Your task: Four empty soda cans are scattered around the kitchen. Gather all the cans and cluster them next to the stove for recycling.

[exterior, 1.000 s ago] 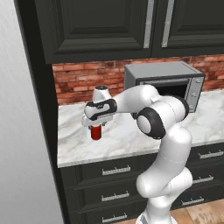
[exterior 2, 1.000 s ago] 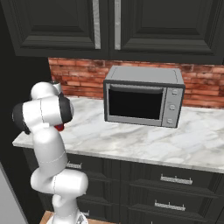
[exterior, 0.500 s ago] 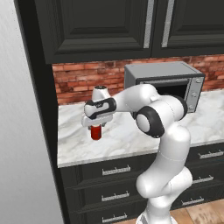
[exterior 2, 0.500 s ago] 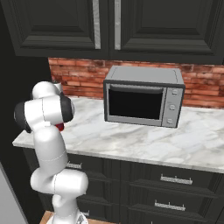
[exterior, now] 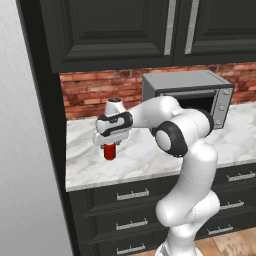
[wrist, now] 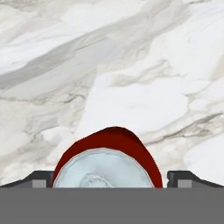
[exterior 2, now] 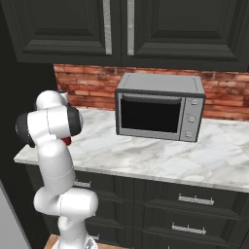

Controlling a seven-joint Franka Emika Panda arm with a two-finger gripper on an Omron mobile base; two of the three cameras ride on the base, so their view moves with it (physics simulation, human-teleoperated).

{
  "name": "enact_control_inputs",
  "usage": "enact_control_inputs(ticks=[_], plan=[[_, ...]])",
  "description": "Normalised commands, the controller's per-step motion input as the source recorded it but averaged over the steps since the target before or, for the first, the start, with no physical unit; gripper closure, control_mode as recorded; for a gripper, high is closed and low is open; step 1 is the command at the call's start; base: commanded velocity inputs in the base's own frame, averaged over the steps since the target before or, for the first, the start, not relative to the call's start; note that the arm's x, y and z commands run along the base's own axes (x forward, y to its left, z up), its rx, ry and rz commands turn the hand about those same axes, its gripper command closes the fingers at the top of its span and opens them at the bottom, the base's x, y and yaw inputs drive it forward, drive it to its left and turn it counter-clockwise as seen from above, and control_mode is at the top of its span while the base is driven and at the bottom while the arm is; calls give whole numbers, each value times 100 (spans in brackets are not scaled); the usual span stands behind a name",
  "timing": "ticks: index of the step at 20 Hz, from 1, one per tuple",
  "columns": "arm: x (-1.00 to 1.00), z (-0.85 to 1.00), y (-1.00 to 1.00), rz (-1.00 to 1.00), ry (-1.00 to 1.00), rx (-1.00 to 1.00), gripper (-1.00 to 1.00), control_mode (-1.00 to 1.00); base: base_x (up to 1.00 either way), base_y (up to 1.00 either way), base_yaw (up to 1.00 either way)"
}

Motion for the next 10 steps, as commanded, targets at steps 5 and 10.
enact_control_inputs(ticks=[5,10], plan=[[-12,-1,10,0,0,0,-100,-100,0,0,0],[0,-10,1,0,0,0,-100,-100,0,0,0]])
